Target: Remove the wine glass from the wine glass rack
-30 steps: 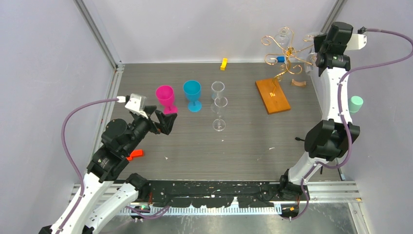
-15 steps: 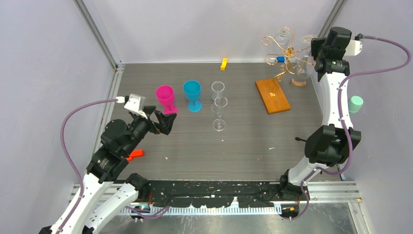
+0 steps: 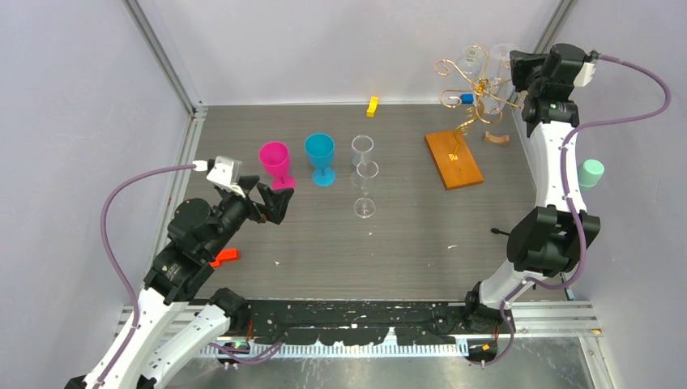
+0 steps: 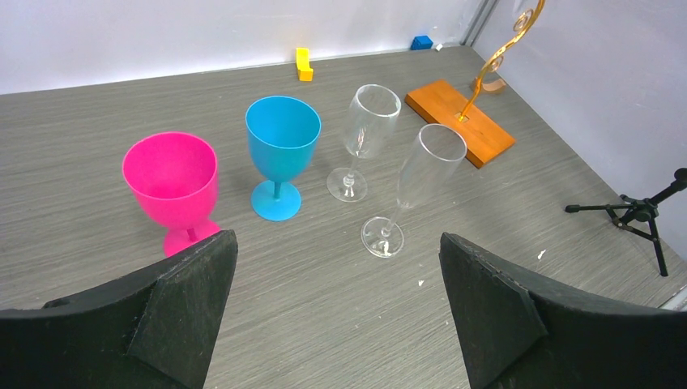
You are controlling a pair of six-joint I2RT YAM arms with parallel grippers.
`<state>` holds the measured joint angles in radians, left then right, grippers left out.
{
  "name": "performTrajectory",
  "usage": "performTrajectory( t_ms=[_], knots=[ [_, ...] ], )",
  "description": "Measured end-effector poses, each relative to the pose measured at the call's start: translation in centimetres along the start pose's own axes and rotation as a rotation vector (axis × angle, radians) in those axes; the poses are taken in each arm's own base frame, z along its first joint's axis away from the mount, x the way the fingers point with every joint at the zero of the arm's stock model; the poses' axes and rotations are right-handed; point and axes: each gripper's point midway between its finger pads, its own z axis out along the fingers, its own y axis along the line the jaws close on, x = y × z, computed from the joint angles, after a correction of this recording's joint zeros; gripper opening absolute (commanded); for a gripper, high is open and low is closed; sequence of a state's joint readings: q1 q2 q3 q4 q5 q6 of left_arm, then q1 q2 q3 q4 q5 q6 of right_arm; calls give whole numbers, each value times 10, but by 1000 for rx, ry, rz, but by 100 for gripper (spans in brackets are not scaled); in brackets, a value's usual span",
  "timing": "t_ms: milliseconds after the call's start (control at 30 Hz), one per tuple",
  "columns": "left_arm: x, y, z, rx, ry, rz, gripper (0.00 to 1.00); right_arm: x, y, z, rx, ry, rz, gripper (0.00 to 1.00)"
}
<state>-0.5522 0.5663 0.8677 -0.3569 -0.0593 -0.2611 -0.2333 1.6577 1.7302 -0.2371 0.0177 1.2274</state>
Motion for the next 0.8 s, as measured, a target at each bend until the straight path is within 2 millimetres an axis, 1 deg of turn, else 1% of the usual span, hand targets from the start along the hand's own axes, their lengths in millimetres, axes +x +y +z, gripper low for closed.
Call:
performTrajectory(
  t_ms=[133,233,467,600,700,800],
  knots=[
    [0,0,0,0,0,0,98,0,14,1,-59,7,11,0],
    [0,0,0,0,0,0,98,1,19,6,-91,11,13,0],
    [0,0,0,-1,1,0,98,7,22,30,-167,24,-3,0],
    [1,0,0,-1,4,0,98,11,27,44,-226,36,-10,0],
    [2,1,1,-2,9,1,98,12,40,53,-287,46,-15,0],
    [3,1,1,-3,13,0,98,11,57,54,-355,51,-20,0]
  ],
)
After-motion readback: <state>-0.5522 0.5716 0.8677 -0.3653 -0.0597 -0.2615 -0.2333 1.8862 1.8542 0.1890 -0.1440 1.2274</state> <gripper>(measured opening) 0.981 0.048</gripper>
